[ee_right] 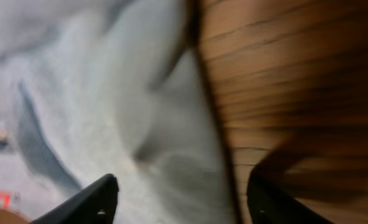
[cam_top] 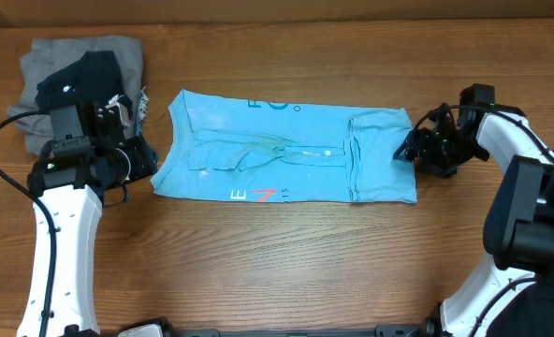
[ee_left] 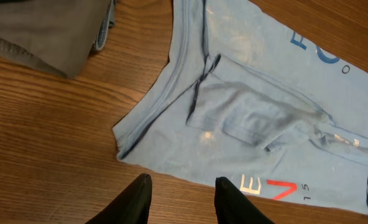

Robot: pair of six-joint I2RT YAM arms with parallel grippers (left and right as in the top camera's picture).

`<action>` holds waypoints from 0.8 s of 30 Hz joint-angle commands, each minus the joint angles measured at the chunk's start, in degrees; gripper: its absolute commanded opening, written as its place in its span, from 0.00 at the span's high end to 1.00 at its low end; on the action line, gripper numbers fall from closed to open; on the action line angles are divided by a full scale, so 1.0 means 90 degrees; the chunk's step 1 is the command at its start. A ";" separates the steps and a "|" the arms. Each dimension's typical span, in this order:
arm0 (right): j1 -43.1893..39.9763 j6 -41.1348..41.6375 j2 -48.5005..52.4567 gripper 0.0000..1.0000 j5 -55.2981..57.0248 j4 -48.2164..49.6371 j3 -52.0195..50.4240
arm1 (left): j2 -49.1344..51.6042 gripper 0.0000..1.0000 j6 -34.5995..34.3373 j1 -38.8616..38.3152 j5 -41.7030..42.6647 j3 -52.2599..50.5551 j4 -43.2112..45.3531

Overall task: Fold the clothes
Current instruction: 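Fold the right end leftward over the strip with the right gripper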

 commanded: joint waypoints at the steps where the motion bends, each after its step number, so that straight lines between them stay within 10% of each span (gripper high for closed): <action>1: 0.0095 -0.0588 0.0236 0.42 -0.1180 0.0000 -0.0080 | -0.0141 0.63 0.0119 0.0019 0.0075 0.0112 0.0010; 11: 0.0240 -0.0505 0.0202 0.96 -0.0979 -0.0112 0.0053 | -0.0141 0.64 0.0121 0.0019 0.0078 0.0112 0.0012; 24: -0.0413 0.0231 -0.1222 0.96 0.0391 -0.1185 0.1355 | -0.0143 0.63 0.0119 0.0019 0.0078 0.0112 0.0044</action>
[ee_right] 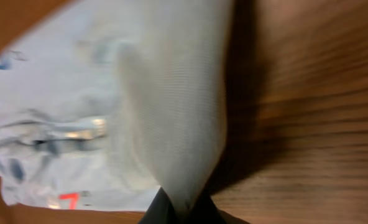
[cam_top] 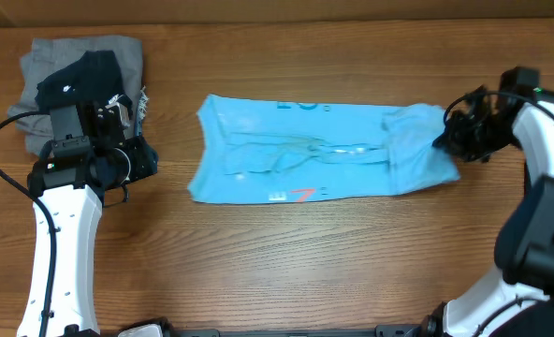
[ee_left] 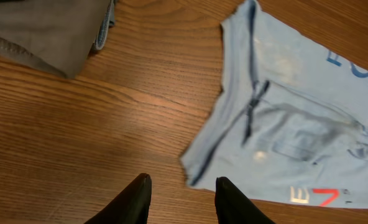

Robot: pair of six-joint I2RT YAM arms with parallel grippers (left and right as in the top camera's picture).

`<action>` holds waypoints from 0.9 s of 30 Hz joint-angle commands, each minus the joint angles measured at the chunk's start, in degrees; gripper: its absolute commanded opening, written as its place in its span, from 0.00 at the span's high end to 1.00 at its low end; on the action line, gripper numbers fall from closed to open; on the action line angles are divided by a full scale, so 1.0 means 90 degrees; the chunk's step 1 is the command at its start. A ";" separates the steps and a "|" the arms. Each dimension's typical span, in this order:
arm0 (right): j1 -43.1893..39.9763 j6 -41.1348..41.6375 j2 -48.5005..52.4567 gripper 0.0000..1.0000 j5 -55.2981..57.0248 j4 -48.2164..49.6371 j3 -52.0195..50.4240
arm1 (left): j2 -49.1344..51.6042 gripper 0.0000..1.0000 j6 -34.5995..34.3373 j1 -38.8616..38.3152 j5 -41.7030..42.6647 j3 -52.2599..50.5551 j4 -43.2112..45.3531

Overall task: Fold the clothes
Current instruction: 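Fold the right end leftward over the strip with the right gripper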

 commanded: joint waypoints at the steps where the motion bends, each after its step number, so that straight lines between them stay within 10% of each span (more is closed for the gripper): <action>1: 0.0311 0.0100 -0.0641 0.96 0.0172 -0.0070 0.0350 | -0.0141 0.63 0.0121 0.0019 0.0080 0.0112 0.0063; 17: 0.3048 0.0765 -0.0520 0.89 0.1965 0.0233 0.0330 | -0.0141 0.64 0.0119 0.0019 0.0313 0.0112 0.0044; 27: 0.2647 0.0828 -0.0483 0.95 0.2926 0.0015 0.0459 | -0.0143 0.63 0.0119 0.0019 0.0340 0.0112 0.0027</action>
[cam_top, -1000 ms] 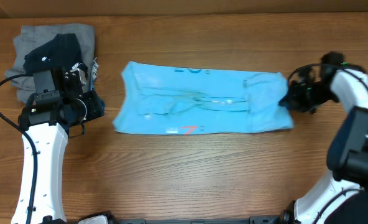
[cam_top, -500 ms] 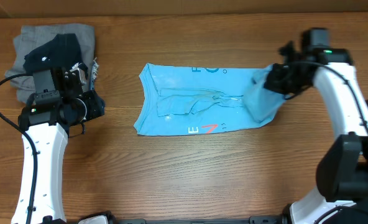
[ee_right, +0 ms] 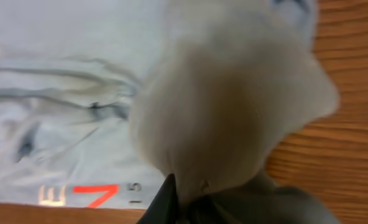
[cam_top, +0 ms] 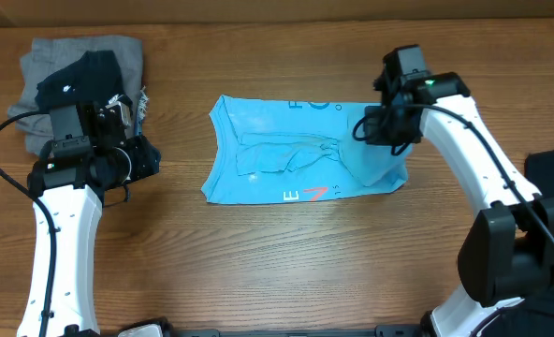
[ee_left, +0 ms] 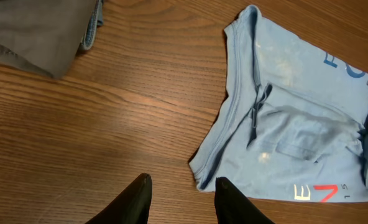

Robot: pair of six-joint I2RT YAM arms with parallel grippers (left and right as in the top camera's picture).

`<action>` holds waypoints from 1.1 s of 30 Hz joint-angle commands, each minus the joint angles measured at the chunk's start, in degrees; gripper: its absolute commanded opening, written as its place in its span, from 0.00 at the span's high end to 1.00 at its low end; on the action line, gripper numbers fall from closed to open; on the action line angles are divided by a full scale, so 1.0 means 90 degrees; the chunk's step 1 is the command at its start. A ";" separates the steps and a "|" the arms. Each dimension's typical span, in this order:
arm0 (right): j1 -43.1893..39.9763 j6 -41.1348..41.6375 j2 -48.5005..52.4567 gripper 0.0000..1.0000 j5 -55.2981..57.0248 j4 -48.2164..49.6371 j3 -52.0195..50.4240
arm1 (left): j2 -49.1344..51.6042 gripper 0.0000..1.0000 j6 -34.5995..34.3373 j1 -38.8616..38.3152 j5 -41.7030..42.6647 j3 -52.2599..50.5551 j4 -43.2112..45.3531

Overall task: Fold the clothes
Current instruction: 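Fold the right end leftward over the strip with the right gripper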

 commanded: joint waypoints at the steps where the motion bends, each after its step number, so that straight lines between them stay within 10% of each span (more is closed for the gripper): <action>1: -0.0532 0.0073 0.0029 0.95 0.0782 -0.0083 0.0197 | -0.0143 0.63 0.0119 0.0019 0.0119 0.0112 0.0010; 14: -0.2426 -0.0413 0.0029 0.95 -0.0877 -0.0214 0.0197 | -0.0143 0.63 0.0119 0.0019 0.0117 0.0112 0.0051; 29: 0.0204 -0.0355 0.0070 0.94 0.0112 -0.0080 0.0015 | -0.0143 0.64 0.0117 0.0019 0.0124 0.0112 0.0027; 33: 0.0835 -0.0362 0.0134 0.55 0.0180 0.0143 -0.0209 | -0.0143 0.64 0.0114 0.0019 0.0151 0.0112 0.0027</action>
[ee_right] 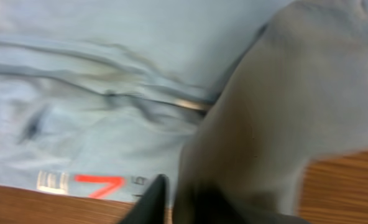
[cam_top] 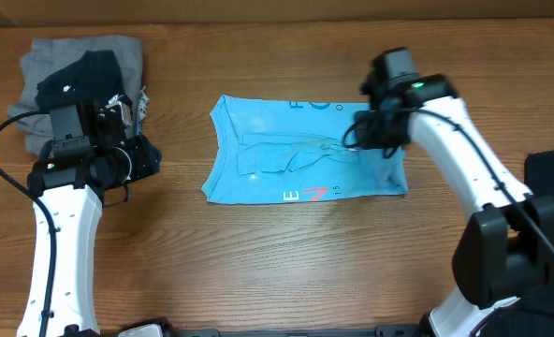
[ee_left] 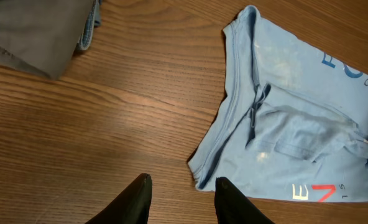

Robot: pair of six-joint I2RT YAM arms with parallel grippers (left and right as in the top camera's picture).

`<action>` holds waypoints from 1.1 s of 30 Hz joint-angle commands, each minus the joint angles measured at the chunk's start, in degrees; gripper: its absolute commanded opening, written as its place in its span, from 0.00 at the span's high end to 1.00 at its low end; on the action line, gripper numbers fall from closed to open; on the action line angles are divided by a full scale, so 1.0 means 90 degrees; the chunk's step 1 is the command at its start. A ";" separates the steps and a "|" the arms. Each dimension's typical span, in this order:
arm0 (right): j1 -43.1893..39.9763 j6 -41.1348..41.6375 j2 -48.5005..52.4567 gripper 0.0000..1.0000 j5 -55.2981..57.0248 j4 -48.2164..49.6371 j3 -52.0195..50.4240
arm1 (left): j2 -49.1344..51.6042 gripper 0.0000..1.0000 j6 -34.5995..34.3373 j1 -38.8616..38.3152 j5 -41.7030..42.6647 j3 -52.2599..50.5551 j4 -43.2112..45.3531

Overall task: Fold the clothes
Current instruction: 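Fold the right end leftward over the strip with the right gripper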

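Observation:
A light blue T-shirt (cam_top: pixel 286 150) with red and white lettering lies in the middle of the table. Its right end is folded over onto the body. My right gripper (cam_top: pixel 359 133) hovers over the shirt's right part, shut on the folded flap. In the right wrist view the grey-blue flap (ee_right: pixel 265 106) hangs close to the lens and hides one finger. My left gripper (cam_top: pixel 144 155) rests low over bare wood left of the shirt. It is open, with nothing between its fingers (ee_left: pixel 137 196); the shirt's left hem (ee_left: pixel 234 124) lies just ahead of it.
A pile of grey and dark clothes (cam_top: pixel 76 75) sits at the far left corner, behind my left gripper, and its grey edge (ee_left: pixel 28 37) shows in the left wrist view. A dark shape (cam_top: pixel 550 178) stands at the right table edge.
My right gripper has shifted slightly left and back over the shirt, and the flap it holds now lies lower, with the shirt's right edge flat. The left arm has not moved.
The shirt lay spread long, with my right gripper open at its right end. Then the gripper was shut on that end, with the shirt dragged right. Then the end was held over the shirt's body, and now the shirt is shorter and folded.

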 commanded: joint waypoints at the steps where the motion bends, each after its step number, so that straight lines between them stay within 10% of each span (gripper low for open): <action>1: 0.0469 -0.0002 0.0114 0.53 0.0262 0.0070 -0.0172 | -0.0143 0.64 0.0117 0.0019 0.0121 0.0112 0.0017; 11: -0.0153 0.0680 0.0002 0.27 0.0685 0.0138 0.0112 | -0.0143 0.63 0.0121 0.0019 0.0117 0.0112 -0.0117; 26: -0.1479 0.1042 0.0265 0.07 -0.2348 0.1404 -0.0702 | -0.0143 0.63 0.0121 0.0019 0.0117 0.0112 -0.0114; 29: -0.1450 0.1841 0.0593 0.19 -0.2285 0.1821 -0.0874 | -0.0143 0.62 0.0121 0.0019 0.0117 0.0112 -0.0153; 33: -0.1445 0.2273 0.0821 0.73 -0.2858 0.2754 -0.0872 | -0.0143 0.62 0.0121 0.0019 0.0117 0.0112 -0.0204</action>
